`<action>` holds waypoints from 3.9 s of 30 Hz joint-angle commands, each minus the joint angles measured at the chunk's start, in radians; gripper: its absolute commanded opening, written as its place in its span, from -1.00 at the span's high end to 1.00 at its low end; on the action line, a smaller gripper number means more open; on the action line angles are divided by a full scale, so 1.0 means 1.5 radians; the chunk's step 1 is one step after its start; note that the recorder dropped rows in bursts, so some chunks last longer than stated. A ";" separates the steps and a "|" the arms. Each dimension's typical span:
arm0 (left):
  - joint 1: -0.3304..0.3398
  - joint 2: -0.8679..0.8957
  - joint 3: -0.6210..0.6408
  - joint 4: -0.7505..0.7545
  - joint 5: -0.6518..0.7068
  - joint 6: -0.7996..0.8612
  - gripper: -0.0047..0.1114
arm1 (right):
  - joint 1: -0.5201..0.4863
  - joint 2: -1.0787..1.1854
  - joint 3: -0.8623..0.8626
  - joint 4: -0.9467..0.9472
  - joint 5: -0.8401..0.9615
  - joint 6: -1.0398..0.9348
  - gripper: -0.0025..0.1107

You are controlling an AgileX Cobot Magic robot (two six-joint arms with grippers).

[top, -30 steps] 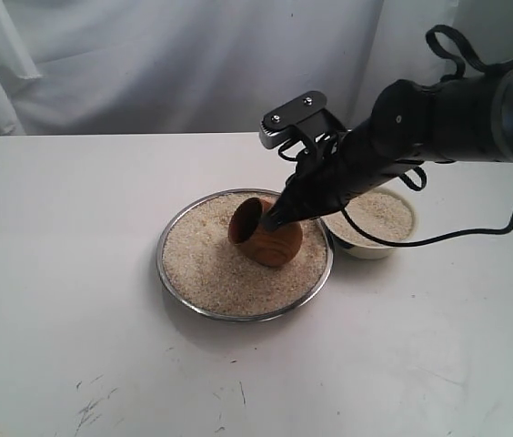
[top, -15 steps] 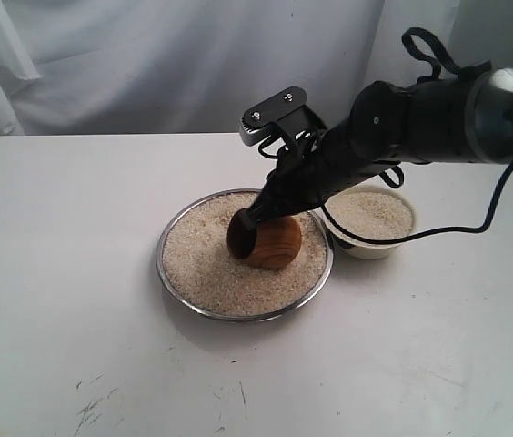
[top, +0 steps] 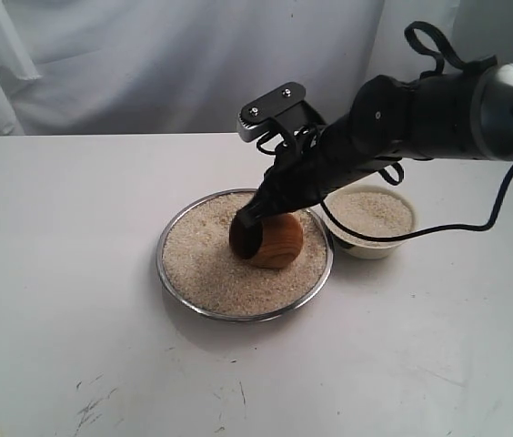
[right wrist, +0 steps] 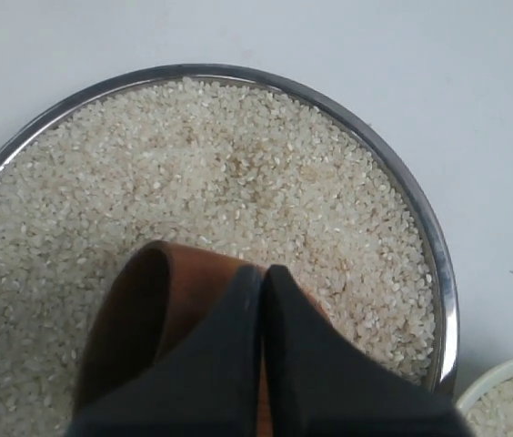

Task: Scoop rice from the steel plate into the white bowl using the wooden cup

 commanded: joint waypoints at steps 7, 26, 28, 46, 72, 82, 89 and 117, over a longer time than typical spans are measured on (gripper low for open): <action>-0.001 -0.003 0.003 0.000 -0.004 -0.002 0.92 | -0.017 -0.020 -0.003 -0.026 0.091 -0.011 0.96; -0.001 -0.003 0.003 0.000 -0.004 -0.002 0.92 | -0.015 -0.008 -0.003 0.075 0.125 -0.122 0.96; -0.001 -0.003 0.003 0.000 -0.004 -0.002 0.92 | -0.014 0.001 -0.003 0.075 0.115 -0.128 0.96; -0.001 -0.003 0.003 0.000 -0.004 -0.002 0.92 | -0.014 0.026 -0.003 0.118 0.046 -0.153 0.96; -0.001 -0.003 0.003 0.000 -0.004 -0.002 0.92 | -0.114 -0.043 -0.015 0.147 0.269 -0.302 -0.14; -0.001 -0.003 0.003 0.000 -0.004 -0.002 0.92 | -0.115 -0.025 -0.015 0.127 0.183 -0.343 -0.57; -0.001 -0.003 0.003 0.000 -0.004 -0.002 0.92 | -0.106 0.011 -0.015 0.183 0.197 -0.390 -0.60; -0.001 -0.003 0.003 0.000 -0.004 -0.002 0.92 | -0.106 0.058 -0.015 0.360 0.215 -0.767 -0.60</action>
